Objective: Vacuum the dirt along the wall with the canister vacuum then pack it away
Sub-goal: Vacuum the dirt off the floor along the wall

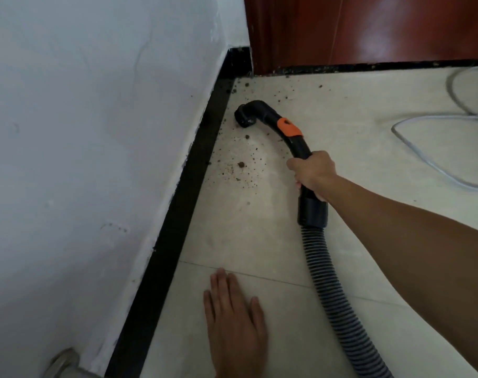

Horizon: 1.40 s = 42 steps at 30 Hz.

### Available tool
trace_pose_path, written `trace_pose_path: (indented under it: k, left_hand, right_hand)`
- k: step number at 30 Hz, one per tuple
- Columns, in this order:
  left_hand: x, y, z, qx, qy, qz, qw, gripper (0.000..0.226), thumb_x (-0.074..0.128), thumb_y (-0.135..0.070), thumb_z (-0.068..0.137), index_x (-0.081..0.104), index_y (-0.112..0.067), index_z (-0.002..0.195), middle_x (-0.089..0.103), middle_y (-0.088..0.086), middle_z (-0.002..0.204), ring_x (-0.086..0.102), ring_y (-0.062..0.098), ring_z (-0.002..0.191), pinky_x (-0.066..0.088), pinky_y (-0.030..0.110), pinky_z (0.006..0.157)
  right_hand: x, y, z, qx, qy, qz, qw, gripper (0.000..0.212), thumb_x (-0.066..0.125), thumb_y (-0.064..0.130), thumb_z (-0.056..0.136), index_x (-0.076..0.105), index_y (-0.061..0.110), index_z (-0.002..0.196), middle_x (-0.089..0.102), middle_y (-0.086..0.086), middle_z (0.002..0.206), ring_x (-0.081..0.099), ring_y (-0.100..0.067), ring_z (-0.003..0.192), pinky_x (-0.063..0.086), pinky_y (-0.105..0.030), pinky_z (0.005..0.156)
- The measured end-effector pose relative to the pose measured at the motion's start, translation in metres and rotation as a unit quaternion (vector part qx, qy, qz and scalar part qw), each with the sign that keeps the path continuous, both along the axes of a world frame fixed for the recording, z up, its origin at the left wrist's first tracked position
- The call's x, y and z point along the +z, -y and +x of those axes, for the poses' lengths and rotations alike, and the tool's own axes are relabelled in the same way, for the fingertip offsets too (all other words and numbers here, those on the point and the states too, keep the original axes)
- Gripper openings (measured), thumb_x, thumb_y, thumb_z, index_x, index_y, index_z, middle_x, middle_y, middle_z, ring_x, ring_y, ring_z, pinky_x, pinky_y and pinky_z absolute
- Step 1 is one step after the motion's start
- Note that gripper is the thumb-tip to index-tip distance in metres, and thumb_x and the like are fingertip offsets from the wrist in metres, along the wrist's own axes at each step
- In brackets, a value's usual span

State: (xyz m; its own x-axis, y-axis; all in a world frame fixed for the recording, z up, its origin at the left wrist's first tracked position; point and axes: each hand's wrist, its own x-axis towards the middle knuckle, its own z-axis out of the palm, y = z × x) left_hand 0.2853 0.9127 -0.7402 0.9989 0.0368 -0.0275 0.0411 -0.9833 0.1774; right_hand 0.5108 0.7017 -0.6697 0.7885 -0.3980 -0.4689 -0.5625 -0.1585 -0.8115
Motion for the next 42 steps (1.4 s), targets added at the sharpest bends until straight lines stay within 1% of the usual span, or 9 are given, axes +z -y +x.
trace_pose_path:
  k: [2,4,8,10,17,24,30,37,42]
  left_hand:
    - [-0.002,0.000,0.001,0.000,-0.001,0.014,1.000,0.064,0.022,-0.043,0.098,0.044,0.000,0.140,0.040,0.015,0.150,0.030,0.026,0.141,0.013,0.039,0.116]
    - [-0.001,0.001,0.002,-0.004,-0.015,0.021,1.000,0.068,0.013,-0.046,0.099,0.042,-0.001,0.141,0.039,0.014,0.150,0.030,0.026,0.141,0.017,0.041,0.114]
    - [0.001,0.000,0.002,-0.004,-0.022,0.017,1.000,0.069,0.012,-0.046,0.099,0.043,-0.001,0.140,0.040,0.015,0.150,0.031,0.026,0.140,0.021,0.043,0.112]
    - [0.001,-0.001,0.002,-0.006,-0.011,0.014,1.000,0.067,0.016,-0.044,0.099,0.047,0.001,0.138,0.041,0.016,0.149,0.031,0.027,0.140,0.020,0.044,0.112]
    - [0.001,-0.001,0.004,-0.001,-0.019,0.014,1.000,0.075,0.007,-0.047,0.099,0.050,0.003,0.135,0.045,0.019,0.145,0.033,0.029,0.138,0.017,0.043,0.113]
    - [0.002,0.001,0.004,0.001,-0.020,0.012,1.000,0.075,0.007,-0.046,0.099,0.048,0.004,0.137,0.043,0.019,0.147,0.030,0.028,0.139,0.015,0.042,0.114]
    - [0.002,0.002,0.003,0.003,-0.031,0.026,0.999,0.072,0.008,-0.046,0.099,0.043,0.001,0.141,0.038,0.016,0.151,0.030,0.027,0.142,0.017,0.043,0.114]
    - [0.000,0.001,0.001,0.001,-0.025,0.038,0.999,0.073,0.005,-0.047,0.098,0.039,0.000,0.143,0.036,0.015,0.152,0.028,0.025,0.143,0.019,0.044,0.113]
    - [0.000,0.001,0.001,-0.002,-0.014,0.031,0.999,0.068,0.013,-0.043,0.099,0.042,0.000,0.142,0.037,0.015,0.151,0.027,0.025,0.143,0.018,0.044,0.114]
  right_hand:
    - [-0.001,-0.017,0.008,0.019,0.006,-0.003,1.000,0.034,0.069,0.027,0.081,0.059,0.008,0.107,0.066,-0.010,0.076,0.061,-0.022,0.057,0.057,-0.034,0.061]
    - [-0.002,-0.033,0.009,0.033,0.007,-0.007,0.999,0.033,0.069,0.027,0.082,0.058,0.009,0.107,0.066,-0.010,0.079,0.061,-0.021,0.056,0.056,-0.032,0.057]
    - [-0.005,-0.039,0.004,0.040,0.000,-0.020,0.999,0.036,0.070,0.030,0.080,0.060,0.009,0.109,0.069,-0.014,0.085,0.064,-0.026,0.063,0.060,-0.039,0.066]
    - [-0.001,-0.021,0.003,0.040,-0.007,-0.036,0.999,0.034,0.070,0.029,0.080,0.061,0.008,0.105,0.068,-0.014,0.081,0.064,-0.027,0.063,0.060,-0.040,0.066]
    - [0.010,0.079,-0.025,-0.051,-0.022,-0.046,0.997,0.022,0.071,0.020,0.082,0.062,0.003,0.095,0.059,-0.011,0.066,0.052,-0.025,0.049,0.049,-0.031,0.052]
    - [-0.002,0.112,-0.075,-0.118,-0.027,-0.002,0.993,0.022,0.071,0.016,0.078,0.062,0.004,0.094,0.056,-0.012,0.062,0.047,-0.023,0.045,0.047,-0.033,0.051]
    - [-0.009,0.048,-0.055,-0.055,0.003,-0.001,0.999,0.025,0.071,0.022,0.075,0.065,0.004,0.092,0.063,-0.011,0.063,0.056,-0.025,0.047,0.056,-0.041,0.057]
    - [-0.007,-0.017,-0.040,0.069,-0.003,-0.047,0.997,0.034,0.068,0.031,0.079,0.061,0.010,0.104,0.068,-0.013,0.085,0.067,-0.028,0.065,0.058,-0.035,0.059]
    - [-0.002,-0.010,-0.039,0.106,0.002,-0.086,0.991,0.033,0.068,0.032,0.079,0.059,0.014,0.105,0.067,-0.012,0.087,0.069,-0.031,0.074,0.060,-0.039,0.068]
